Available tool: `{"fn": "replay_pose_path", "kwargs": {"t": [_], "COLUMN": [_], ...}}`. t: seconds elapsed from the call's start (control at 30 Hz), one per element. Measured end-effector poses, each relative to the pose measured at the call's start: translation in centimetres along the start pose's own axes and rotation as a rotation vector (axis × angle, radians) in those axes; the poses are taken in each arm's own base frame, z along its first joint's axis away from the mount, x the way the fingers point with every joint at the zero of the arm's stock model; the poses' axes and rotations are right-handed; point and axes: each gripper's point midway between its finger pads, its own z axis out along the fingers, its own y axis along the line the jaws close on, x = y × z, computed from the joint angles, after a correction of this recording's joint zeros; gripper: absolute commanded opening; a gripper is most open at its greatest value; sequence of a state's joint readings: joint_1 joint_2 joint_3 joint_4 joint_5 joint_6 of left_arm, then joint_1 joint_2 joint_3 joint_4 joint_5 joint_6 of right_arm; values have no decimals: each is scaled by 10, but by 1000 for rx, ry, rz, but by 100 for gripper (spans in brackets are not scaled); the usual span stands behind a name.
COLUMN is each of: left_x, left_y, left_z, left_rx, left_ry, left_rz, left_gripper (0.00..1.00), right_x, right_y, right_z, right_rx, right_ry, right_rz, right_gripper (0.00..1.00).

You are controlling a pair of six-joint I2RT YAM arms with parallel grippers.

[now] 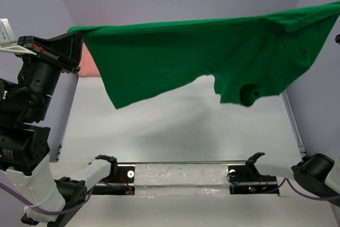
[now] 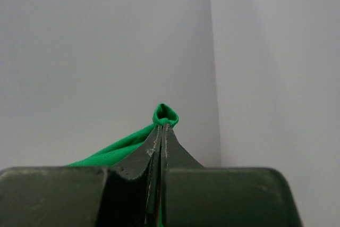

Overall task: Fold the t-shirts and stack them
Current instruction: Flatten the tshirt out

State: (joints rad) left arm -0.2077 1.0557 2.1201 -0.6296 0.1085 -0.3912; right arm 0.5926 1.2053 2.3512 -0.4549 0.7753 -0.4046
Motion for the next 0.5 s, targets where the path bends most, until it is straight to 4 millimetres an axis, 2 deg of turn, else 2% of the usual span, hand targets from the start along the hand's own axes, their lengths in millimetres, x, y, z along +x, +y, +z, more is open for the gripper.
{"fn": "replay_pose_path", "kwargs": {"t": [0.13, 0.3, 0.4, 0.5], "left_x": [4, 23, 45, 91], "left_y": [1, 14, 34, 67], "left_z": [-3, 11, 36, 68], "left_rx": [0, -49, -113, -204], "left_ry": [14, 75, 129, 218], "left_rz": [-4, -5, -2, 1], "left_gripper": [0, 0, 0, 0], "right_x": [-10, 2, 26, 70], "right_y": [-1, 17, 39, 72], "right_z": [-9, -4, 9, 26], "right_rx": [-53, -100, -110, -122], "right_ry": [-8, 25, 71, 150], "right_rz": [61, 53, 11, -70], "right_gripper": [0, 0, 0, 0]}}
